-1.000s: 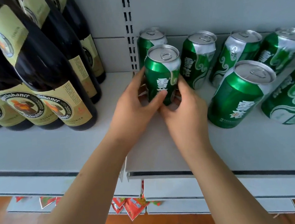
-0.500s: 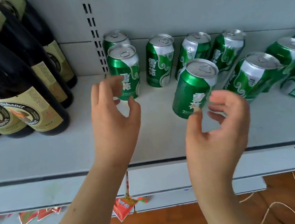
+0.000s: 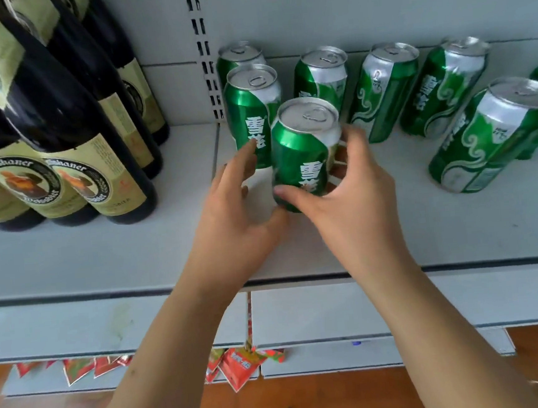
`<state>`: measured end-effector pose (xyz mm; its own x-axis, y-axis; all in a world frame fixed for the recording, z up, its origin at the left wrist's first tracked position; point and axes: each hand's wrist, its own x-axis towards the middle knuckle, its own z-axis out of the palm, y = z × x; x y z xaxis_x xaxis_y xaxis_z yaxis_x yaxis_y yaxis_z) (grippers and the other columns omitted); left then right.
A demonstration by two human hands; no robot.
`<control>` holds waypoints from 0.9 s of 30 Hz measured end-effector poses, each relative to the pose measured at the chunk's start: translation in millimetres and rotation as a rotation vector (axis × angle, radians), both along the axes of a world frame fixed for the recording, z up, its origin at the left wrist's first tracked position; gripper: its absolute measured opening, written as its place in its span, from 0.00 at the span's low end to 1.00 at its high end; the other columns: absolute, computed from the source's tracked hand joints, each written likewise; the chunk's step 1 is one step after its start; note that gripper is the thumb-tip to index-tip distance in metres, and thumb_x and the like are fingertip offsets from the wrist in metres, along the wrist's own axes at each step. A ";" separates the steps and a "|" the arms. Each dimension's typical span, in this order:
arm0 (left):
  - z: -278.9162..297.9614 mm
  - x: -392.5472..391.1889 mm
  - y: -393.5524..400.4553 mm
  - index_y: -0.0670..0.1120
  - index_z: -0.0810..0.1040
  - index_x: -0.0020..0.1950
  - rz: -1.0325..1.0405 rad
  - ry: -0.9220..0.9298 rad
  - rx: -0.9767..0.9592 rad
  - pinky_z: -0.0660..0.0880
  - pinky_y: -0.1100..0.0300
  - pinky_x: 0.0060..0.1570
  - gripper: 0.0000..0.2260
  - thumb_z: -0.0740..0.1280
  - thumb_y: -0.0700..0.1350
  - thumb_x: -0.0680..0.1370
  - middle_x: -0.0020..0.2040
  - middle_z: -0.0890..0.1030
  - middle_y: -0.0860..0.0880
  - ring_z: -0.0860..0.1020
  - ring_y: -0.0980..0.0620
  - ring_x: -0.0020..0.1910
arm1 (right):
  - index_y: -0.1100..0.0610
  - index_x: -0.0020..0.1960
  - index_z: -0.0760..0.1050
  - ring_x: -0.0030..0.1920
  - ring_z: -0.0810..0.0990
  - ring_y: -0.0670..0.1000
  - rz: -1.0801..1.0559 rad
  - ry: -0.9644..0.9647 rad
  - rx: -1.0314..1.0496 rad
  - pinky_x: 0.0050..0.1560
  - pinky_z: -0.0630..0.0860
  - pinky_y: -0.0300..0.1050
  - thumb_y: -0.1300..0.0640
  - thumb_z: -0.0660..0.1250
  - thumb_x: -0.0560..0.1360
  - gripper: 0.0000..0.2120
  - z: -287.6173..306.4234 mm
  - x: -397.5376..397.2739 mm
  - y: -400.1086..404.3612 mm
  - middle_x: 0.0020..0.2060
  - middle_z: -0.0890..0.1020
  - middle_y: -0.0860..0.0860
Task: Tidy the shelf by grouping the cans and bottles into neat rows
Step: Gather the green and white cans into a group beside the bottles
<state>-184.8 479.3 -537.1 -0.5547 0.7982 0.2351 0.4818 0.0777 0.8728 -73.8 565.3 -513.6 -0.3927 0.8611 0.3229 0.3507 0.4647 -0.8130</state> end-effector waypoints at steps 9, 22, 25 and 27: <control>0.7 -18.3 -1.3 0.49 0.72 0.68 0.072 0.074 -0.002 0.76 0.61 0.56 0.24 0.72 0.43 0.73 0.59 0.80 0.56 0.79 0.58 0.58 | 0.52 0.63 0.71 0.54 0.81 0.43 0.158 0.016 -0.012 0.53 0.77 0.39 0.43 0.78 0.65 0.32 -0.6 -31.3 -5.3 0.54 0.82 0.44; -7.1 -21.0 0.5 0.55 0.56 0.79 0.020 -0.051 -0.044 0.73 0.53 0.66 0.44 0.72 0.64 0.68 0.71 0.72 0.58 0.73 0.62 0.67 | 0.53 0.77 0.58 0.57 0.75 0.51 0.092 -0.140 -0.229 0.48 0.64 0.40 0.46 0.54 0.83 0.25 14.0 -32.0 58.2 0.56 0.78 0.50; -0.9 -20.7 -1.7 0.55 0.54 0.80 -0.079 -0.264 0.041 0.68 0.55 0.71 0.42 0.70 0.63 0.72 0.74 0.70 0.59 0.69 0.63 0.70 | 0.51 0.75 0.62 0.60 0.76 0.52 0.150 -0.097 -0.249 0.51 0.67 0.42 0.45 0.53 0.83 0.23 14.2 -42.0 56.4 0.59 0.79 0.51; -0.4 -26.1 -1.9 0.57 0.55 0.80 -0.075 -0.442 0.120 0.63 0.54 0.75 0.39 0.63 0.69 0.73 0.76 0.66 0.61 0.65 0.64 0.73 | 0.48 0.76 0.63 0.69 0.71 0.52 0.173 -0.053 -0.344 0.62 0.67 0.42 0.40 0.50 0.82 0.25 14.6 -45.2 54.5 0.68 0.74 0.50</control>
